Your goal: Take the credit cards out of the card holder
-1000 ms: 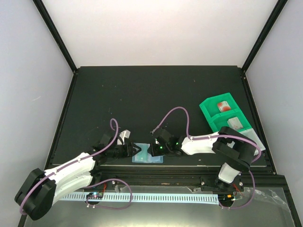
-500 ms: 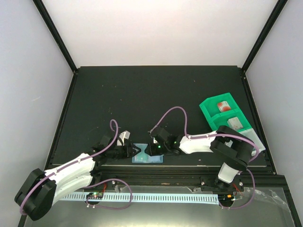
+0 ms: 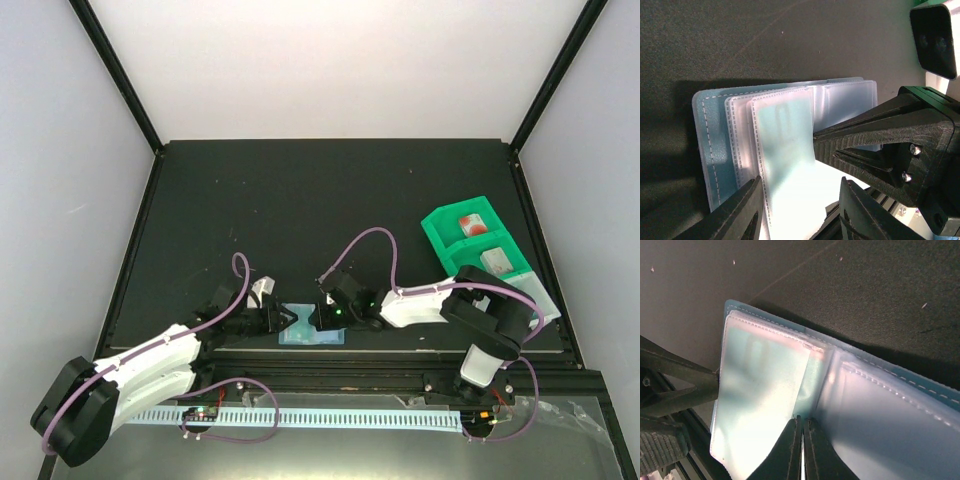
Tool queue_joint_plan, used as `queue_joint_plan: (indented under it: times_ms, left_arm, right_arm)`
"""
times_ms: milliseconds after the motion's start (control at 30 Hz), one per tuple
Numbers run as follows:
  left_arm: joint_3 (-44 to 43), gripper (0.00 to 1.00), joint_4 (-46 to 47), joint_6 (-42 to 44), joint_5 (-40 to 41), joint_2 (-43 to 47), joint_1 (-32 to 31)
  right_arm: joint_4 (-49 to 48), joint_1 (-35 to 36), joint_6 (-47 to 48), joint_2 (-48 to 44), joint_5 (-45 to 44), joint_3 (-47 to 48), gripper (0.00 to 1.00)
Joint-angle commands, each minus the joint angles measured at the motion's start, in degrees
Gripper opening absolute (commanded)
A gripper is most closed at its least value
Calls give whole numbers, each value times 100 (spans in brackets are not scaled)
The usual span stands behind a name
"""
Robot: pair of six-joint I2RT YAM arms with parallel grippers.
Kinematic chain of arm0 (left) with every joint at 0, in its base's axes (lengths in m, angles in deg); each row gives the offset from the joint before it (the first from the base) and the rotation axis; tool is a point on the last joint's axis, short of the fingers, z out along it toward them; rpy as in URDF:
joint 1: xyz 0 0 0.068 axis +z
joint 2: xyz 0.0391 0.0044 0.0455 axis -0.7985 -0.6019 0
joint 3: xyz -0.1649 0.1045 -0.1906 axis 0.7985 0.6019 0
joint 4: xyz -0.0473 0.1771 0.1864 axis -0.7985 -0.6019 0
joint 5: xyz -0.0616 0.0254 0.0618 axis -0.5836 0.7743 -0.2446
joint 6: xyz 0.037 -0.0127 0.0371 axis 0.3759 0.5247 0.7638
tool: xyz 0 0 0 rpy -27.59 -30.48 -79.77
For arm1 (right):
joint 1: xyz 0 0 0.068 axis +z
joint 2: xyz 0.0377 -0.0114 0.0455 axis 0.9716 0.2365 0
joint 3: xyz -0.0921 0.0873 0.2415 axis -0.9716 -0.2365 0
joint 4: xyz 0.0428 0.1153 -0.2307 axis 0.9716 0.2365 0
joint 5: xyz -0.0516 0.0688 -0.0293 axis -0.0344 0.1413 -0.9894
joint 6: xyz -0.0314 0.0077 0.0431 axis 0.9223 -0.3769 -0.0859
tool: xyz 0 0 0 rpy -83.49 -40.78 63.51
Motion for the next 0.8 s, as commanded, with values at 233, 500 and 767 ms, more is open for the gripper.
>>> queue_joint_plan:
  times_ms: [233,500,767]
  left_arm:
    - [91,36,475,-147,-298,-36,-20]
    - [187,36,817,-554,-650,357,-21]
    - [204,39,839,-622,-689,551,-29]
  right_arm:
    - [18,38,-49,121,-33,-297,3]
    - [-165,31,3,6,-28,-344,6]
    - [-521,42,-2,-192,61,-507,6]
